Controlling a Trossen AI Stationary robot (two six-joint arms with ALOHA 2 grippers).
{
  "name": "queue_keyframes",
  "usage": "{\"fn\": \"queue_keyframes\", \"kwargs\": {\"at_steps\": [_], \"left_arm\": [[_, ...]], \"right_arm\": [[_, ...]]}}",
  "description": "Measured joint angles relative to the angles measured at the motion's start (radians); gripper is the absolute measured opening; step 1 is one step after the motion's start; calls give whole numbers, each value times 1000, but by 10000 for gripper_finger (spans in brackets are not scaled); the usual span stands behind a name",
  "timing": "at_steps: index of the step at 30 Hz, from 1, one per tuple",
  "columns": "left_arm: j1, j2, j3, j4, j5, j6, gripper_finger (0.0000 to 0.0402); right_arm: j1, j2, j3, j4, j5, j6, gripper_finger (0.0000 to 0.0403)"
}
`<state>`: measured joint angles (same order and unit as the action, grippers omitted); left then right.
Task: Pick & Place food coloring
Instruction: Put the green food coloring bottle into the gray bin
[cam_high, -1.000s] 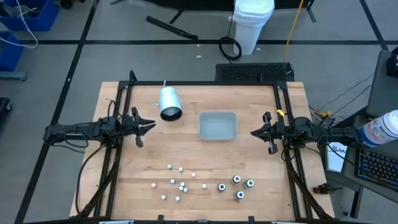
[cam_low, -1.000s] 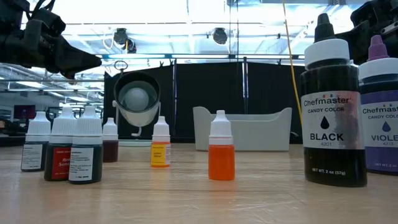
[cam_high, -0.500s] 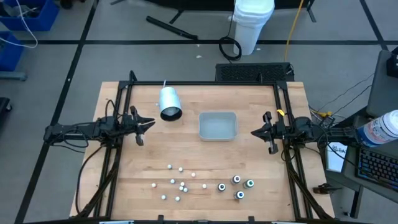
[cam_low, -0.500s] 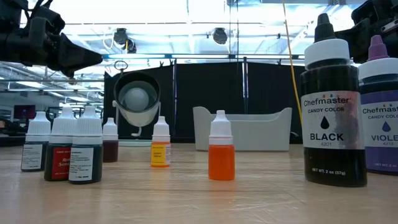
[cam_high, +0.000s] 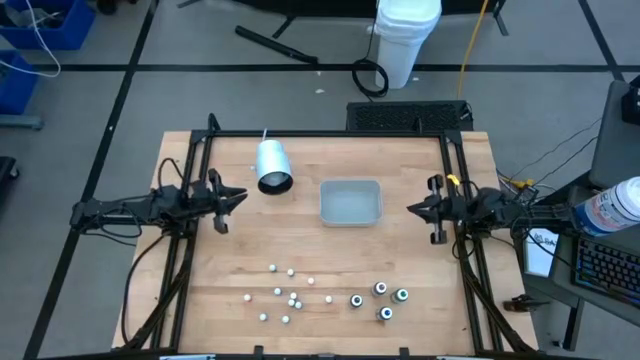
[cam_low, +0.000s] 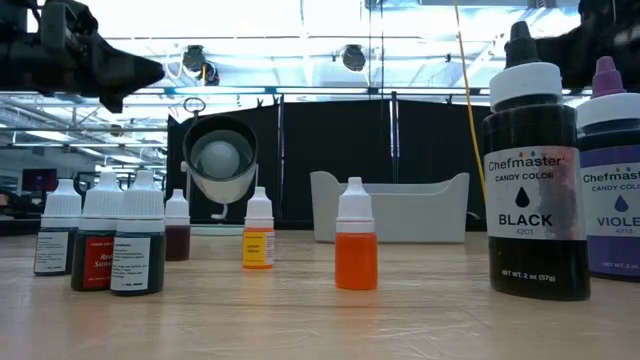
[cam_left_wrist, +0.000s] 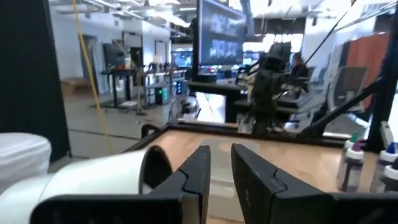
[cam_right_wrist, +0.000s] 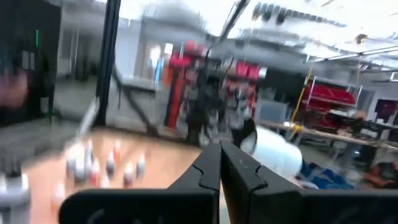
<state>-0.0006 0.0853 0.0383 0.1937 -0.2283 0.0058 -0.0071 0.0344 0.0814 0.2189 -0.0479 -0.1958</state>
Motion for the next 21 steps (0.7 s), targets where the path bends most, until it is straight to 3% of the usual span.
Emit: {"fn": "queue_keyframes", "kwargs": {"at_steps": [5, 8, 14, 21], "left_arm": [[0, 0, 0, 93, 0, 15, 72], [0, 0, 0, 162, 0, 51, 72], [0, 0, 0, 222, 1, 130, 72], [0, 0, 0, 186, 1, 99, 72]], "right_arm": [[2, 76, 217, -144, 27, -50, 21], [14, 170, 365, -328, 75, -26, 41], [65, 404, 699, -646, 203, 52, 82], [181, 703, 1016, -941, 282, 233, 99]]}}
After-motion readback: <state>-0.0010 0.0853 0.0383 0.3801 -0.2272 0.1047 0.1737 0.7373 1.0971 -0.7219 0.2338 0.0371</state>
